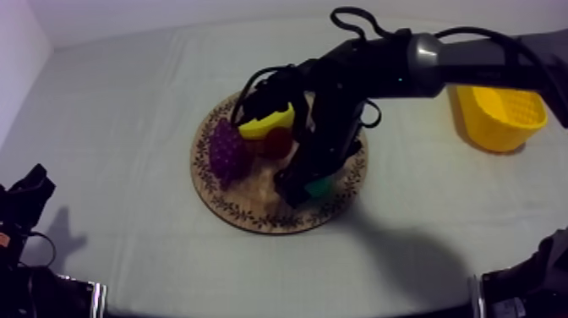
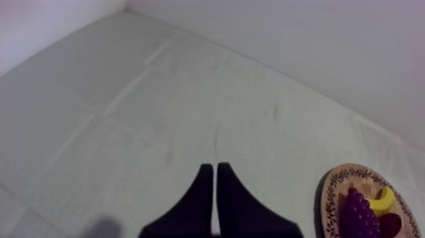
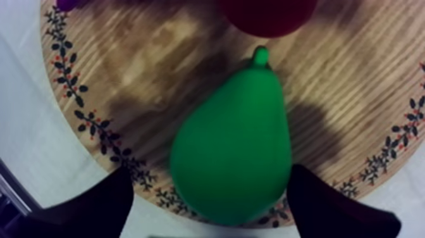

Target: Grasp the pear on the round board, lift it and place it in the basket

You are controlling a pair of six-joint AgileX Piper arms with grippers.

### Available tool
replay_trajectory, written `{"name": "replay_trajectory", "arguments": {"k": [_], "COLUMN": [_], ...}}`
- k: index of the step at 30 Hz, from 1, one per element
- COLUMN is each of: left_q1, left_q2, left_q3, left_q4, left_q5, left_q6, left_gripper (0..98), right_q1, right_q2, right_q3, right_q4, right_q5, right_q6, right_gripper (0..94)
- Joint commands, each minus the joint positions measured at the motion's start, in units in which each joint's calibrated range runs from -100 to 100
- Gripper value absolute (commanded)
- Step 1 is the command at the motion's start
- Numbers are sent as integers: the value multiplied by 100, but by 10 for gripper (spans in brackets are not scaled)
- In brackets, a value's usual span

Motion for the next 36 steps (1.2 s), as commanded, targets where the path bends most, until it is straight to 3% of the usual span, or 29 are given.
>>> {"name": "replay_trajectory", "arguments": {"k": [1, 13, 25, 36], "left_q1": [-2, -2, -2, -2], "left_q2": [2, 2, 2, 2], "left_q3": [2, 2, 2, 2], "left_q4": [0, 0, 0, 0], "left_q5": [5, 5, 5, 5], "left_q6": [1, 0, -1, -1], "left_gripper": [1, 1, 1, 1], "right_q1": [-7, 16, 61, 125], "right_q2": [89, 452, 630, 267], "right_q3": [-60, -393, -507, -333], "right_q4": [52, 242, 292, 395], "right_q5": [49, -30, -53, -122], "right_q6": [-55, -343, -427, -481], "right_gripper": [832, 728, 486, 449]}}
